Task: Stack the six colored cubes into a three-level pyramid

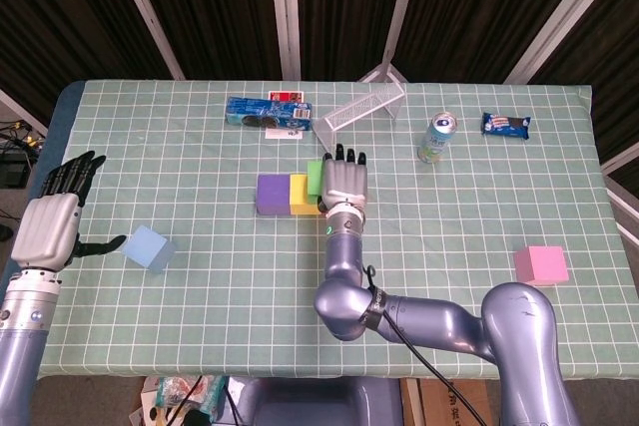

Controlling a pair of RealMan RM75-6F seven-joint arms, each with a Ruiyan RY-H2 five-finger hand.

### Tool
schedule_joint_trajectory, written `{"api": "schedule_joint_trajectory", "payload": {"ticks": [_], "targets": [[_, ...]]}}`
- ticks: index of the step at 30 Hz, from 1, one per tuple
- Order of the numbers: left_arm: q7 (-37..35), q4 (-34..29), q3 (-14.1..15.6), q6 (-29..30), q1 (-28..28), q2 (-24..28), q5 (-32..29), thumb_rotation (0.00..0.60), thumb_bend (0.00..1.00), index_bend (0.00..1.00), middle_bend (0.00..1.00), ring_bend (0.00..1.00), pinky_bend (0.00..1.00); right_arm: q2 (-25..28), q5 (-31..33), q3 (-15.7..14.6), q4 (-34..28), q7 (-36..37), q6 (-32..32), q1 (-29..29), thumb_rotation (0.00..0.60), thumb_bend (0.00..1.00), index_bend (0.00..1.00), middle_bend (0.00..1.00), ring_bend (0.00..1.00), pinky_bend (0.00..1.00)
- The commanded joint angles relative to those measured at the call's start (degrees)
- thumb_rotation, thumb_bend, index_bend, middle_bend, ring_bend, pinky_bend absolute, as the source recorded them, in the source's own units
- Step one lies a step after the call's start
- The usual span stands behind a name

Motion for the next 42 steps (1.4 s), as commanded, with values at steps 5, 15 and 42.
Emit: {"api": "schedule_joint_trajectory", "payload": {"ticks": [5, 15, 42], "targets": [[0.0, 0.0, -0.1, 0.1, 0.0, 0.0, -0.1, 0.6, 0.05, 0.0, 0.0, 0.0, 0.01, -0.3, -0.2, 0.4, 0.2, -0.5, -0.3, -0.1, 0.6, 0.38, 0.43, 0.07, 0.03, 0.0], [-0.1, -0.1, 0.1, 0.1, 0.0, 0.1, 0.2, 0.6, 0.05, 0.0, 0.0, 0.0, 0.01, -0.8, -0.2, 0.9, 0.9, -1.1, -0.2, -0.3, 0.6, 0.38, 0.43, 0.07, 0.03, 0.0], [-0.2, -0.1, 0.2, 0.1, 0.1, 0.2, 0.3, 0.6, 0.05, 0.0, 0.0, 0.0, 0.01, -0.9, -0.6, 1.9, 0.8, -2.7, -0.1, -0.6, 0.6, 0.38, 0.43, 0.07, 0.03, 0.0]]}}
